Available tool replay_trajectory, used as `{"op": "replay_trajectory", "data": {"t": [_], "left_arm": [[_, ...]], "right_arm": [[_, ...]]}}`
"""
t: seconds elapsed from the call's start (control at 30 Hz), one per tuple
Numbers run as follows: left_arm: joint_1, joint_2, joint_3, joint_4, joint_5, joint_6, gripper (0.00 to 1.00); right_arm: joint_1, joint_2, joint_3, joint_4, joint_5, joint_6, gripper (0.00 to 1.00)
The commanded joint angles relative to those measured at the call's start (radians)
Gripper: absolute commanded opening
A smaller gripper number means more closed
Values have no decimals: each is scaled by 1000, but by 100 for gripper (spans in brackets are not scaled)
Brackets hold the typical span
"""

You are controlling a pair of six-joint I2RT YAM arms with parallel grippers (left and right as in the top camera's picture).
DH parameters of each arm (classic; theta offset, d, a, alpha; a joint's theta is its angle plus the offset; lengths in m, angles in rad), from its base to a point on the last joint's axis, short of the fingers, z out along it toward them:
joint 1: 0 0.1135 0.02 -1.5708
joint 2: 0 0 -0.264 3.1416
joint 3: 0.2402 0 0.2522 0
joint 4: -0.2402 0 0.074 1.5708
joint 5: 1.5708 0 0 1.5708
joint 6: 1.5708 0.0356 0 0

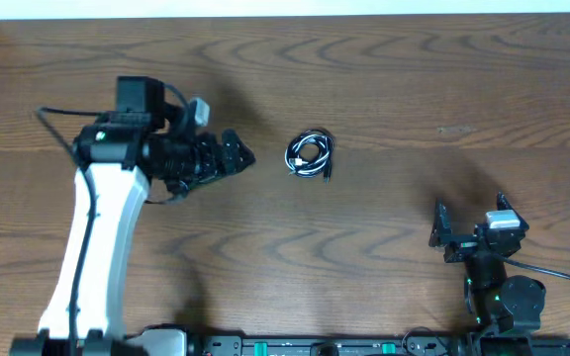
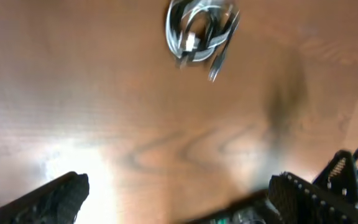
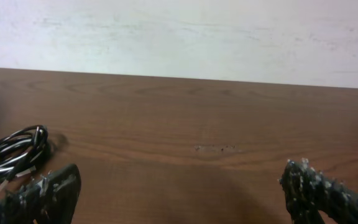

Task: Untangle cables
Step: 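Raise the left gripper and move it beside the cable bundle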

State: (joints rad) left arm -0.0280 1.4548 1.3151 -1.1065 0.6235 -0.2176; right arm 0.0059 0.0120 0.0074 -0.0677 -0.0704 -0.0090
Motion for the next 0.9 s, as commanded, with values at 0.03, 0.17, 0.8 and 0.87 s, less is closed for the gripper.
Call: {"op": "replay_trajectory", "data": {"t": [0.03,0.17,0.8,0.87], "left_arm": [[-12,91,15,-42,44,-20,98],[-19,157,15,-43,39,-21,98],[-19,192,15,-30,38,-20,98],[-19,192,15,-30,38,-20,98]], "right_arm": [[-7,-5,-1,-4,8,-7,99],[-7,-5,-1,-4,8,-7,99],[-7,-5,-1,9,8,-6,99],[-6,-5,-2,55,-54,67,99]]}}
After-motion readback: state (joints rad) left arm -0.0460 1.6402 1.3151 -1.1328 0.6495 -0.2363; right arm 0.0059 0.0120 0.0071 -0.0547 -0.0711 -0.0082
